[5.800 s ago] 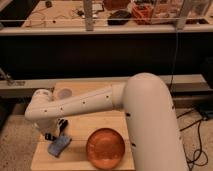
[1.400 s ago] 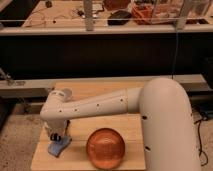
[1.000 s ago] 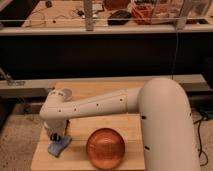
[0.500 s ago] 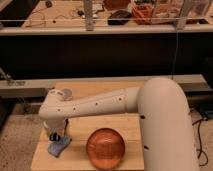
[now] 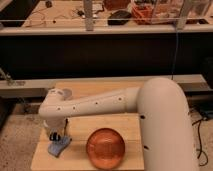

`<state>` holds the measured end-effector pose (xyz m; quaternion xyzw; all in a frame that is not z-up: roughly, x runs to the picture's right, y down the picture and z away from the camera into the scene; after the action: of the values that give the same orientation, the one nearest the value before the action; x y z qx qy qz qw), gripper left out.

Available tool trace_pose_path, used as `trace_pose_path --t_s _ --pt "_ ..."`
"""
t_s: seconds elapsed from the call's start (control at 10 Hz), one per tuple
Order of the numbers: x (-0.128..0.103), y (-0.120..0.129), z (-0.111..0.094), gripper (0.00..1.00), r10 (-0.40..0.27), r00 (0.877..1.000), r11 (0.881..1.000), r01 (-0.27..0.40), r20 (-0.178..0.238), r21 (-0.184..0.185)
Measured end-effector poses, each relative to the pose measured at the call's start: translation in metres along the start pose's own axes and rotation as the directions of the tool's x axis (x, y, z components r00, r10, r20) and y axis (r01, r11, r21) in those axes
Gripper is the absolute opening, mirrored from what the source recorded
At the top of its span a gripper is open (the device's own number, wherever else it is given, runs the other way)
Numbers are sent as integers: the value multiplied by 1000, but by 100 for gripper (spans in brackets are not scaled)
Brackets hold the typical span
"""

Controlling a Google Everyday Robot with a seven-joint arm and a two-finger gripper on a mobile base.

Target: Place the eraser on the white sponge

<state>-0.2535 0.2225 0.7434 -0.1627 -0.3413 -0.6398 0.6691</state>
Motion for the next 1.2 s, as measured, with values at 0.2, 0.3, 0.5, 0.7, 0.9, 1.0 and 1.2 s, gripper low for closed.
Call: trace_pose_path --t_s 0.2,0.3,0.5,0.7,0.9,1.0,1.2 --pt "-1 0 0 14 -6 1000 1000 6 6 1" --pt "-1 -1 -1 14 -12 1000 1000 12 9 2" --pt "-2 -2 -1 14 -24 1000 1000 24 16 4" --pt "-3 -2 -1 15 -31 999 1000 31 23 6" --pt "-3 -3 -2 24 -35 999 999 35 34 11" --pt "-4 -3 -2 25 -36 999 999 36 38 12" --pt "-4 -3 -3 32 -38 998 999 38 43 16"
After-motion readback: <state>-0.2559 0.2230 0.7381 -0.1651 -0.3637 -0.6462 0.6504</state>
